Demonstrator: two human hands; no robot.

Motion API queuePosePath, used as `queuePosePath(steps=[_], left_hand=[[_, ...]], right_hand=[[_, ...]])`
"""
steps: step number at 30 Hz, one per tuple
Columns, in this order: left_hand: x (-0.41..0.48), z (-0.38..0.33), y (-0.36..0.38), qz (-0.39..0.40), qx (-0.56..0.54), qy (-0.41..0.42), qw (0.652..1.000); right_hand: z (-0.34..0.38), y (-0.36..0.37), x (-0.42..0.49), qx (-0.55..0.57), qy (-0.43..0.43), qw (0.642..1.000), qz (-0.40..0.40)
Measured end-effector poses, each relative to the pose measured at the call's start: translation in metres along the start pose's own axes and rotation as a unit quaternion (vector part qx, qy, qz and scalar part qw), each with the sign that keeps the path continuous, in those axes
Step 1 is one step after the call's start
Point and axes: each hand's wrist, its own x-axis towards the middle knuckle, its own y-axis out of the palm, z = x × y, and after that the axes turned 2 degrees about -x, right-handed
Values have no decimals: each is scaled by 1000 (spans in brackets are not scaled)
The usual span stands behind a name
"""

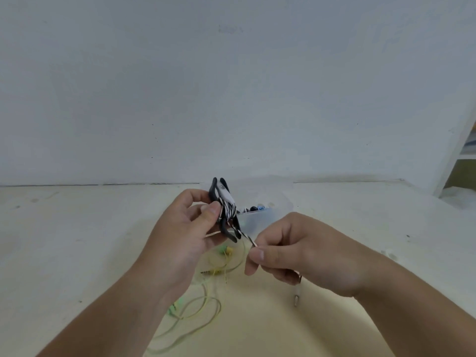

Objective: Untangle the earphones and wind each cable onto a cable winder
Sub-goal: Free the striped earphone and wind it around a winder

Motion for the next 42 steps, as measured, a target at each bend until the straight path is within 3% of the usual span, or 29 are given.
queuePosePath(steps=[5,10,16,22,26,42], left_hand=[[-4,4,0,29,150,40,988],[-8,4,3,82,245,63,964],[-14,4,6,133,263,33,955],[-19,-1,9,175,173,-8,969],[-19,-3,10,194,135,-24,971],[-17,-5,4,292,197,-35,935]], right_hand=[[6,-4,-2,9,-45,995,-94],[10,-8,-5,-92,-57,973,-203],[9,-6,-3,-156,-57,948,-271],[9,-9,0,-133,-38,932,-336],[6,-12,0,-83,-16,942,-326],[-3,-18,1,29,44,968,-244]])
